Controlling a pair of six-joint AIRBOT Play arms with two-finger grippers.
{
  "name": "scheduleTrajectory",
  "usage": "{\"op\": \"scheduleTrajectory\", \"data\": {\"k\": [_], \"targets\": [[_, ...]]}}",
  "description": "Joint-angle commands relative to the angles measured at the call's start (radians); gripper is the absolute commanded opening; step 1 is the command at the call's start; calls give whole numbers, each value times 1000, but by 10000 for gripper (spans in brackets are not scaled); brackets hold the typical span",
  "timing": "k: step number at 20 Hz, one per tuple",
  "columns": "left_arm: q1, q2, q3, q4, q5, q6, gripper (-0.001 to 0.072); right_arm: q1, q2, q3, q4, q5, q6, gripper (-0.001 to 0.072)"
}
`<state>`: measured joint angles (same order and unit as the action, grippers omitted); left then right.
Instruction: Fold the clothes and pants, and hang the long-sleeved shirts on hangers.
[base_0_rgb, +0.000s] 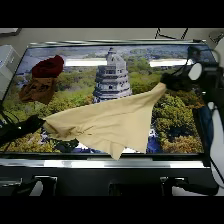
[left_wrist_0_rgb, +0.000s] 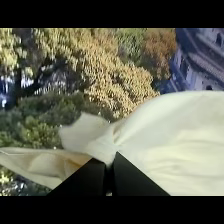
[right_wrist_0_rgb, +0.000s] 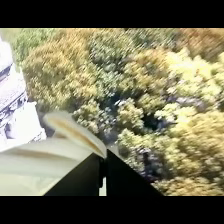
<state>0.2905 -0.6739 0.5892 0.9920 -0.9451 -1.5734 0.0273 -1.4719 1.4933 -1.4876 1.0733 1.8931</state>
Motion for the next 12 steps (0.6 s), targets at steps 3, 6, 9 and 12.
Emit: {"op": "scheduleTrajectory", "data": {"k": [3,6,9,12], "targets": [[2,-34,-98,-50,39,46,24,-93,-152,5,354,167,-120,554],[1,-33,-93,-50,29,67,24,-296,-135,26,331,518,-251,553],[1,-33,-94,-50,29,75,24,-408,-47,-206,196,674,-308,531],[1,-33,-93,-51,18,74,24,-386,113,-631,316,400,-342,533]]}}
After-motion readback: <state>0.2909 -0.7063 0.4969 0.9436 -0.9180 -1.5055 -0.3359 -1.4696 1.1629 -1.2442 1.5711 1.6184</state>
